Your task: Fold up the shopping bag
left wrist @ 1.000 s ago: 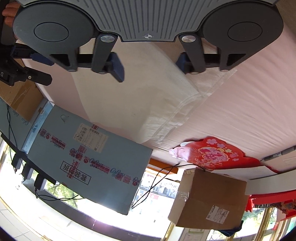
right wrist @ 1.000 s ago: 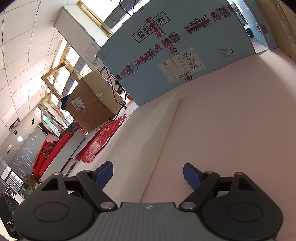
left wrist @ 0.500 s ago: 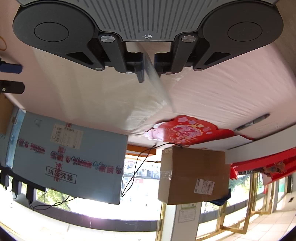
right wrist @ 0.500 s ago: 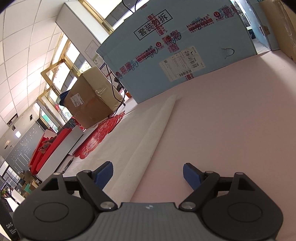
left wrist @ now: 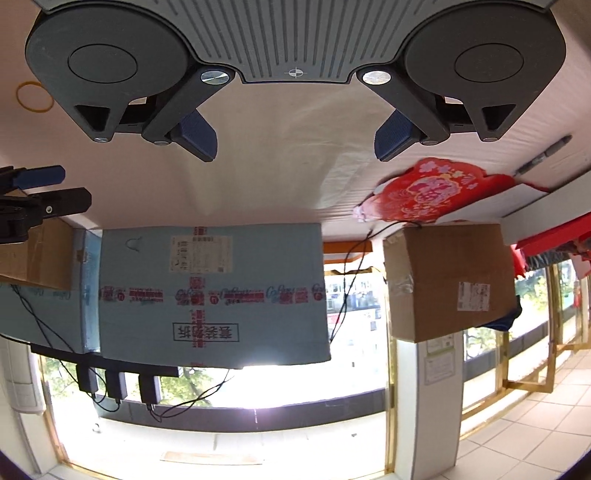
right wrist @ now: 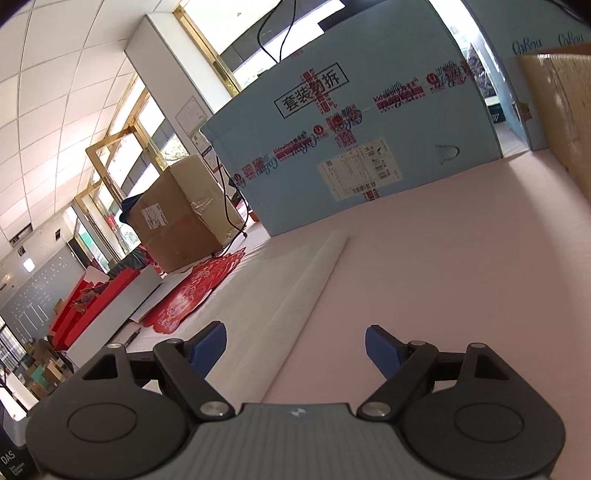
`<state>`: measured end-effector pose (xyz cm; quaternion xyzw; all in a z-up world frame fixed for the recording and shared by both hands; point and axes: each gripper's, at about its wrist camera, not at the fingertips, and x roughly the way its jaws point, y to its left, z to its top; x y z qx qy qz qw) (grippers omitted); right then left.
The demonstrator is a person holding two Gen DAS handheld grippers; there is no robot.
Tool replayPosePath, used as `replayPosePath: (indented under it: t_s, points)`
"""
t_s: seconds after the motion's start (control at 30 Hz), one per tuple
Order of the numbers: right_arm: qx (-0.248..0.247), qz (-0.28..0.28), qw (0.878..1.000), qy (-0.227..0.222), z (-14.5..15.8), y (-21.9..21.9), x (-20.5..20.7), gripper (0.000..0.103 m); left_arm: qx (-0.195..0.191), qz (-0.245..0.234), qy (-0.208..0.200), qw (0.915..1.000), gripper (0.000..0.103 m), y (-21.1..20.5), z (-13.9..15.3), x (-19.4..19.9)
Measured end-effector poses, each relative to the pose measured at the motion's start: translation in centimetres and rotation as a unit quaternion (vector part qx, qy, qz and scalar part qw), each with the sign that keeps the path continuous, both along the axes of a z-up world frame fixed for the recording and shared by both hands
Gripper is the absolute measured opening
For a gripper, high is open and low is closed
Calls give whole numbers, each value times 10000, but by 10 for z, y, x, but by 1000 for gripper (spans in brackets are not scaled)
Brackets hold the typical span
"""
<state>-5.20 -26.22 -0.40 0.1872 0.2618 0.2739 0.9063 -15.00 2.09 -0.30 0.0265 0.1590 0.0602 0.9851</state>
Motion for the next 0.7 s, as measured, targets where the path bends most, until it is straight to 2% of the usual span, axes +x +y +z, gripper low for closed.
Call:
replayPosePath:
  t_s: [0.13, 0.33, 0.57, 0.7]
  points:
    - [-384, -72, 9992, 64, 9, -6, 18, 85, 211, -267, 255, 9991, 95, -14, -7, 14]
    - [-299, 49, 9985, 447, 11, 3, 65, 84, 935, -321, 993, 9901, 95, -25, -30, 26]
    - [-178, 184, 9946, 1003, 2, 36, 124, 83, 856, -294, 996, 9909, 98, -22, -36, 24]
    - [-255, 361, 9926, 1135, -4, 58, 147, 83, 720, -307, 1016, 9917, 98, -18, -36, 24]
